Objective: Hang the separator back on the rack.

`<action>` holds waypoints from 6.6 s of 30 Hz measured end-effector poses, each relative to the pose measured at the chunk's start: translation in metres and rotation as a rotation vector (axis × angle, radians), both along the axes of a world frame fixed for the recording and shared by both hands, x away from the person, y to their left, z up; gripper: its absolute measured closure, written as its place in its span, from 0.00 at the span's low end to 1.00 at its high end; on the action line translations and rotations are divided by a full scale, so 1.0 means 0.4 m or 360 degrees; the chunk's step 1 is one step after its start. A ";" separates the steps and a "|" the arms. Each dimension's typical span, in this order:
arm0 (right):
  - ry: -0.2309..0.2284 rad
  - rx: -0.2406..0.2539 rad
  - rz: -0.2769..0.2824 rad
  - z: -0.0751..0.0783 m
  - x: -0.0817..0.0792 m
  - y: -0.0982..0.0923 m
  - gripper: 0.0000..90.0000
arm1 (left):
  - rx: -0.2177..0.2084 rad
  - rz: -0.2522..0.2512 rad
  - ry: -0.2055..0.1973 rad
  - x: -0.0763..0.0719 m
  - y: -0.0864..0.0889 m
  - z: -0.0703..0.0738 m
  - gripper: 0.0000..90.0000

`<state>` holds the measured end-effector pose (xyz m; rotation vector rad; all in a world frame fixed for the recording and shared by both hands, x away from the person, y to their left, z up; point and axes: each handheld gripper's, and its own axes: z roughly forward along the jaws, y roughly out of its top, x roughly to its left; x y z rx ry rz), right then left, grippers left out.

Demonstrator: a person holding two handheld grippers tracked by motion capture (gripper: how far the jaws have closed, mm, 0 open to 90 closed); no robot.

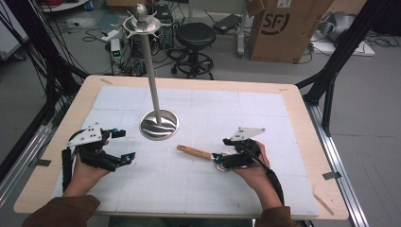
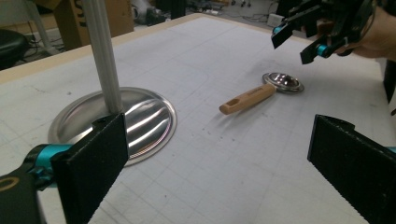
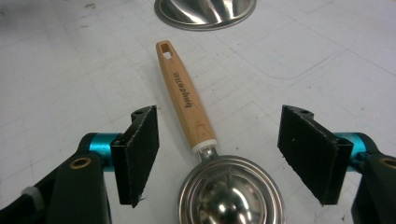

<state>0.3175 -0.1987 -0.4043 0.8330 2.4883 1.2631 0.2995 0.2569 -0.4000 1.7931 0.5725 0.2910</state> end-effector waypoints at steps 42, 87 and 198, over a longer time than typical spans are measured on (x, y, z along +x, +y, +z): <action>0.0262 -0.0586 0.0273 -0.049 0.086 0.139 0.54 | 0.0039 -0.0007 -0.0008 0.001 -0.009 -0.001 0.07; 0.0320 -0.0779 0.0416 -0.010 0.087 0.173 0.76 | 0.0086 -0.0020 0.0006 -0.004 -0.018 -0.005 0.07; -0.0140 0.0461 0.0739 0.136 -0.025 0.167 0.76 | -0.0064 -0.0503 -0.0175 0.011 -0.245 0.213 0.27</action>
